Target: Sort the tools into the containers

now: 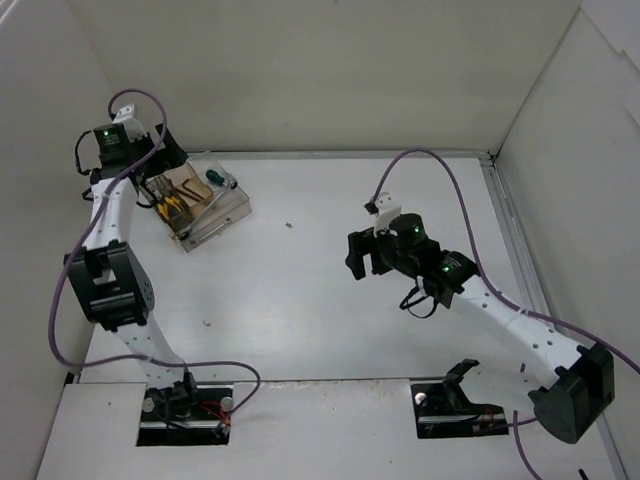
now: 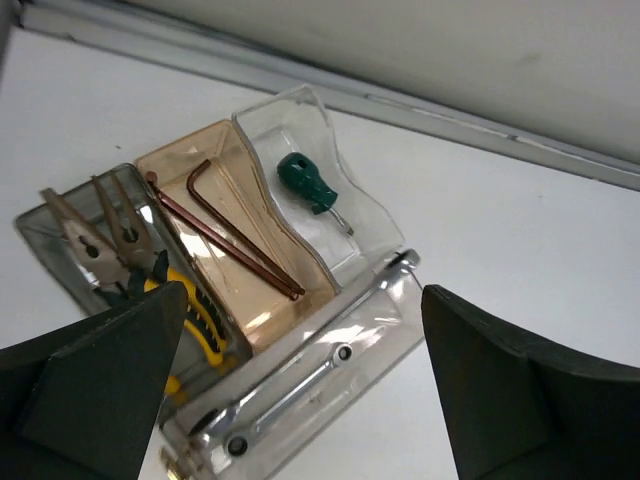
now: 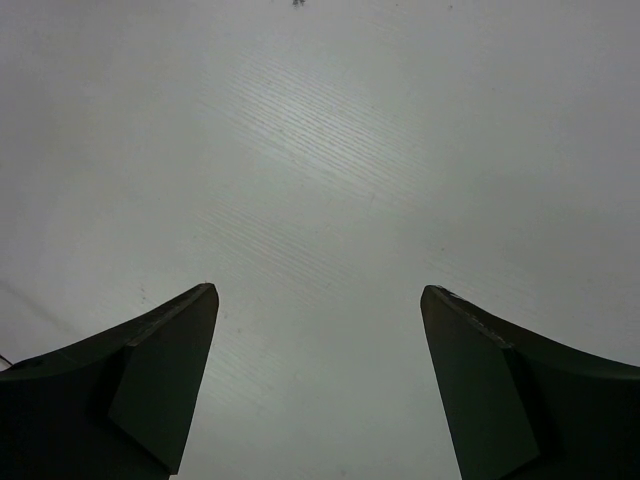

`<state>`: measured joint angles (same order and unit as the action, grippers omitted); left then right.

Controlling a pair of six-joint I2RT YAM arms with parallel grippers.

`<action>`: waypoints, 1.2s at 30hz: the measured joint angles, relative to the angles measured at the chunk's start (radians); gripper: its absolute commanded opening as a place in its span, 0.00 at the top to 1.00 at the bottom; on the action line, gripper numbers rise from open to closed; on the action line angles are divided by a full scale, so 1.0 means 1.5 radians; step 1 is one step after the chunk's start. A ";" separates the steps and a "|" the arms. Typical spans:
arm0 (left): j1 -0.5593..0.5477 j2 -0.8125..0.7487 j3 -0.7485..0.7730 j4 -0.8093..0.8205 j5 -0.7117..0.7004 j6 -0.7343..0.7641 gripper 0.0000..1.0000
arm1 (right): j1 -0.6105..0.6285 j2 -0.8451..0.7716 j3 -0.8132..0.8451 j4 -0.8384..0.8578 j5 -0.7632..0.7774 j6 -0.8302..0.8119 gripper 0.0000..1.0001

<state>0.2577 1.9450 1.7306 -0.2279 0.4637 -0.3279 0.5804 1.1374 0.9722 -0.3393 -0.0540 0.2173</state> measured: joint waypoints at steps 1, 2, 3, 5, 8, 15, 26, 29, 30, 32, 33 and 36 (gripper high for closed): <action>-0.002 -0.042 -0.017 -0.006 -0.013 0.010 0.00 | 0.000 -0.008 0.000 -0.002 0.006 0.001 0.17; -0.005 -0.089 -0.035 -0.012 -0.026 0.019 0.00 | 0.000 -0.015 0.000 -0.003 0.012 0.003 0.16; -0.008 -0.135 -0.053 -0.021 -0.042 0.028 0.00 | 0.000 -0.025 0.000 -0.005 0.021 0.004 0.14; -0.013 -0.237 -0.096 -0.037 -0.075 0.040 0.00 | 0.000 -0.049 0.000 -0.008 0.043 0.009 0.11; -0.016 -0.391 -0.170 -0.068 -0.134 0.045 0.00 | -0.002 -0.087 0.000 -0.008 0.081 0.016 0.06; -0.029 -0.671 -0.337 -0.195 -0.251 0.031 0.00 | -0.008 -0.167 -0.015 -0.007 0.143 0.053 0.02; -0.126 -0.945 -0.576 -0.362 -0.282 -0.028 0.00 | -0.008 -0.352 -0.184 -0.039 0.205 0.103 0.02; -0.144 -0.961 -0.576 -0.359 -0.280 -0.034 0.00 | -0.008 -0.392 -0.200 -0.047 0.225 0.109 0.02; -0.144 -0.962 -0.576 -0.359 -0.280 -0.036 0.00 | -0.008 -0.398 -0.202 -0.048 0.231 0.112 0.02; -0.144 -0.961 -0.577 -0.359 -0.281 -0.040 0.00 | -0.008 -0.402 -0.203 -0.050 0.241 0.116 0.02; -0.144 -0.961 -0.578 -0.359 -0.281 -0.041 0.00 | -0.008 -0.402 -0.203 -0.052 0.244 0.116 0.02; -0.144 -0.960 -0.582 -0.359 -0.286 -0.047 0.00 | -0.008 -0.403 -0.203 -0.057 0.257 0.117 0.02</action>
<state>0.0410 0.5053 0.8574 -0.7670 0.0349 -0.3988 0.5682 0.5335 0.6670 -0.4248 0.3313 0.3935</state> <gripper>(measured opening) 0.996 0.980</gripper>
